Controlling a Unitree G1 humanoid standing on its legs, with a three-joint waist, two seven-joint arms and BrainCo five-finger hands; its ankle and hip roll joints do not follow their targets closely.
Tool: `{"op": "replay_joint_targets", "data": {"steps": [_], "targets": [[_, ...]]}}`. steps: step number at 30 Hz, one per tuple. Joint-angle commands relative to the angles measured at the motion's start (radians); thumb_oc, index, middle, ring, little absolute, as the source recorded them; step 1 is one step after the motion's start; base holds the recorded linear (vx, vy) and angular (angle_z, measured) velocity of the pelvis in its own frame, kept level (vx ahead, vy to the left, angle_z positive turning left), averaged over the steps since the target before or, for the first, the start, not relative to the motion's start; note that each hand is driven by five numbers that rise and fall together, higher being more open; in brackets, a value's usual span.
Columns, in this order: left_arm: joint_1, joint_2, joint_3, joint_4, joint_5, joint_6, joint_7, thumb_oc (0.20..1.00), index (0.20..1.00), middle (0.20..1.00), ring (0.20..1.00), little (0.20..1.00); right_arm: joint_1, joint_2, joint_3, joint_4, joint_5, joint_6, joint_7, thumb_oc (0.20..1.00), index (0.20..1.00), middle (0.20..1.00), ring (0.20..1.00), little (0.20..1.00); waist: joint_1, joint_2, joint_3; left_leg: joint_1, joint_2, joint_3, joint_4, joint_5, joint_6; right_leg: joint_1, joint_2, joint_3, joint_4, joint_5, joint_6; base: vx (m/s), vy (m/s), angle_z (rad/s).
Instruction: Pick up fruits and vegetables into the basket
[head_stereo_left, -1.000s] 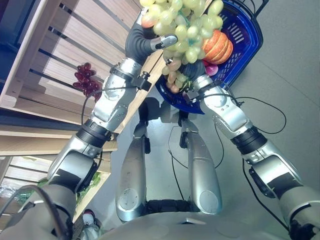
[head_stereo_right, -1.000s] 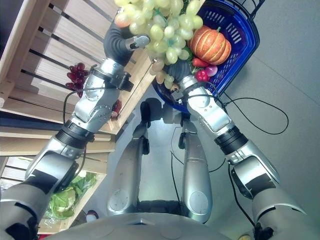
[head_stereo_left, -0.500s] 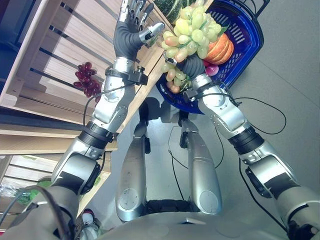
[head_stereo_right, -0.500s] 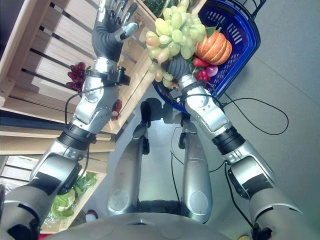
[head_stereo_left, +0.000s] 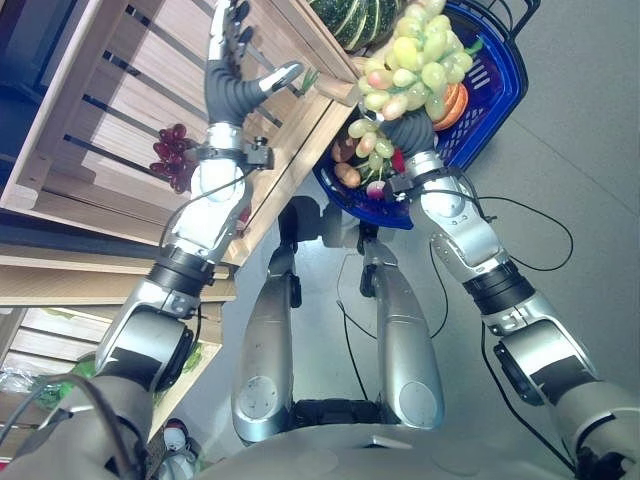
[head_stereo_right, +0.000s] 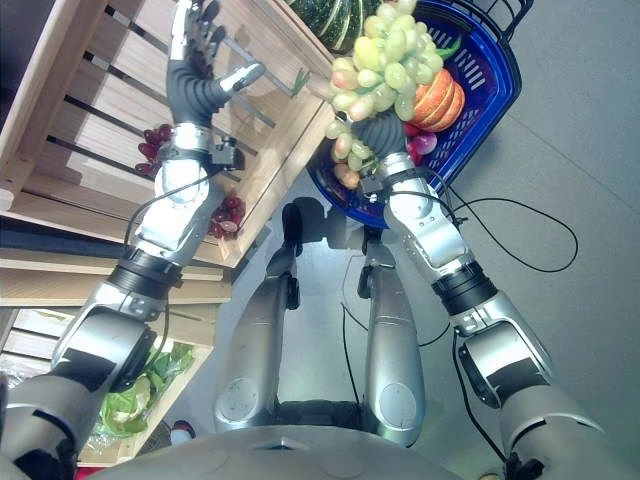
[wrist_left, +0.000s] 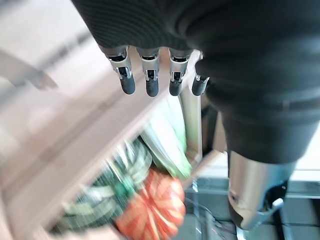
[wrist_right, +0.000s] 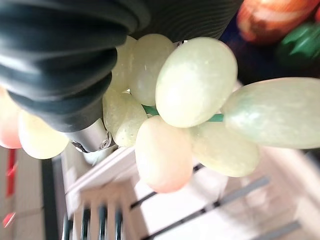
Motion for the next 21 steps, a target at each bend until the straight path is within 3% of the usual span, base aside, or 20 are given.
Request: {"op": "replay_joint_targets", "data": {"steps": [1,4,10,16,18,21], "targets": [[0.015,0.006,0.057,0.000,0.060,-0.082,0.046,1.000,1.000,1.000,1.000,1.000,0.007,-0.020,-0.039,-0.066,-0.023,-0.095,-0.014,0.200,0.200,0.200,0.200,0.200,-0.011,0.026,-0.029,-0.015,-0.050,-0.013,0.094,-0.114,-0.007,0.084,0.002,-0.041,-0.035,-0.052,0.080,0.00,0.000,0.00],[0.042,0.023,0.070,0.074,0.041,-0.102,0.052,1.000,1.000,1.000,1.000,1.000,0.018,-0.042,-0.048,0.016,-0.019,-0.109,-0.022,0.200,0.200,0.200,0.200,0.200,-0.007,0.033,-0.029,-0.014,-0.051,-0.014,0.102,-0.124,-0.009,0.080,0.000,-0.043,-0.023,-0.064,0.080,0.00,0.015,0.00],[0.020,0.044,0.054,0.231,0.026,-0.111,0.069,1.000,1.000,1.000,1.000,1.000,-0.057,-0.084,-0.017,0.241,0.035,-0.072,-0.014,0.200,0.200,0.200,0.200,0.200,0.008,0.049,-0.029,-0.021,-0.055,-0.015,0.112,-0.123,-0.013,0.070,-0.002,-0.051,-0.003,-0.074,0.075,0.01,0.016,0.01],[-0.060,0.078,0.008,0.372,0.084,-0.041,0.102,1.000,1.000,1.000,1.000,1.000,-0.205,-0.117,0.054,0.485,0.019,0.058,-0.014,0.200,0.200,0.200,0.200,0.200,0.027,0.067,-0.029,-0.034,-0.059,-0.017,0.123,-0.120,-0.019,0.055,-0.008,-0.062,0.014,-0.079,0.073,0.00,0.013,0.04],[-0.066,0.083,0.001,0.382,0.096,-0.036,0.110,1.000,1.000,1.000,1.000,1.000,-0.221,-0.121,0.061,0.514,0.016,0.067,-0.010,0.200,0.200,0.200,0.200,0.200,0.029,0.069,-0.029,-0.036,-0.058,-0.017,0.123,-0.118,-0.019,0.052,-0.008,-0.063,0.015,-0.079,0.072,0.00,0.000,0.00],[-0.120,0.110,-0.050,0.458,0.158,0.018,0.095,1.000,1.000,1.000,1.000,1.000,-0.326,-0.129,0.091,0.704,-0.033,0.136,0.030,0.200,0.200,0.200,0.200,0.200,0.044,0.082,-0.029,-0.052,-0.060,-0.020,0.131,-0.113,-0.018,0.036,-0.010,-0.068,0.027,-0.079,0.070,0.00,0.005,0.05]]}}
